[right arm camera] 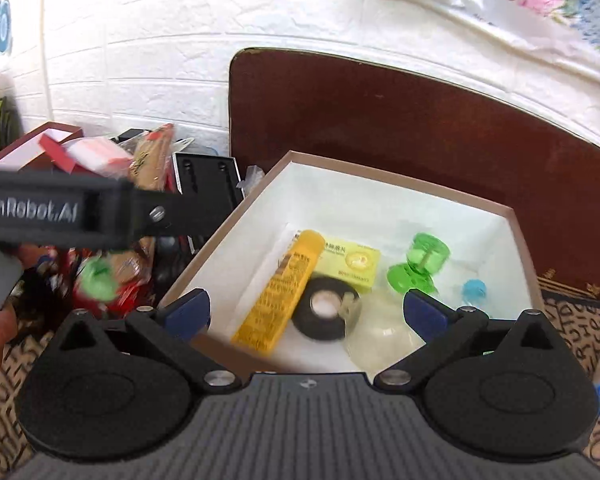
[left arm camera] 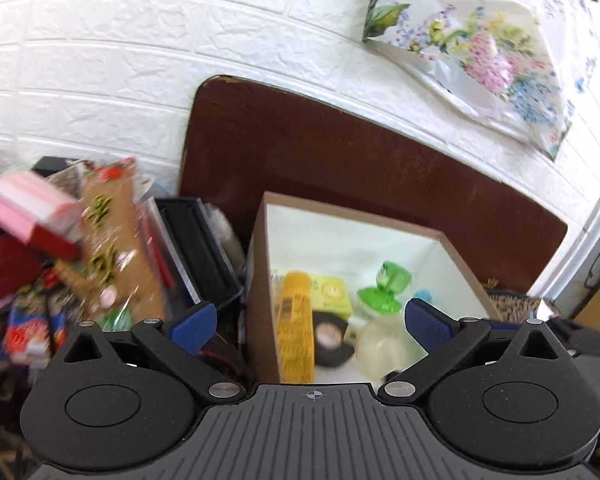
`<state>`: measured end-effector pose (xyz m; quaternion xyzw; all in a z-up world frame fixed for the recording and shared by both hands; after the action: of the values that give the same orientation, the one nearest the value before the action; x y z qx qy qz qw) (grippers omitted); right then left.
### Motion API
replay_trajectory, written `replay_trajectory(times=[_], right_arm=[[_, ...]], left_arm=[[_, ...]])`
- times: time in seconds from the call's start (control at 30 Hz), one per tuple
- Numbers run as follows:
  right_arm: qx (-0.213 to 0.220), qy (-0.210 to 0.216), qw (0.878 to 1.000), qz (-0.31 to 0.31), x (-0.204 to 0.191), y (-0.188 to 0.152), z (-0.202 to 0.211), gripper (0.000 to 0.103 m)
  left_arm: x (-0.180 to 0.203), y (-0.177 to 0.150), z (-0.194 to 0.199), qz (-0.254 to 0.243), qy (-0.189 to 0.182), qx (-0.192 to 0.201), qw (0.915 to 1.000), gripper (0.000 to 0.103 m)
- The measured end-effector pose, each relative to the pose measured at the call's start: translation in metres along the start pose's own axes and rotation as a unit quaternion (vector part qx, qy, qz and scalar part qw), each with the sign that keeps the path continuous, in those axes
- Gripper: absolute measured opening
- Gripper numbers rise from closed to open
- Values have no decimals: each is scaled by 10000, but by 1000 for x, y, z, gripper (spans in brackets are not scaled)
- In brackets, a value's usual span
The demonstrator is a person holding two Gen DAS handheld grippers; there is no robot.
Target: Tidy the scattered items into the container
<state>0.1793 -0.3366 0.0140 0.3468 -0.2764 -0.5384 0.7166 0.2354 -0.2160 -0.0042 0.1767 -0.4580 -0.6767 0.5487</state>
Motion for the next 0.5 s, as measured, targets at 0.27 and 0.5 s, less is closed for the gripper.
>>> replay_trajectory(times=[0.27, 0.5], right_arm=[[-119, -144, 9998, 50, 7, -45, 47, 103], [-185, -218, 9996, -86, 17, -68, 65, 103]], left_arm=[[15, -56, 30, -24, 414, -168, 9990, 103], [36, -85, 43, -694, 964, -3, 9929, 103]])
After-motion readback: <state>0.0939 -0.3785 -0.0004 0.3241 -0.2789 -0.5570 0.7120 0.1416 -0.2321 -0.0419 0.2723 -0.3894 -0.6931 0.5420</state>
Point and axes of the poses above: each gripper's, at about its wrist camera, not at the fingertips, and z roughly against the way its jaws point, x to its right, y to its top, the point moved 4 cm from there along -z, roughly the way its jaws point, and after that the axes turned 3 degrees about -z, right-handed, at the moved point
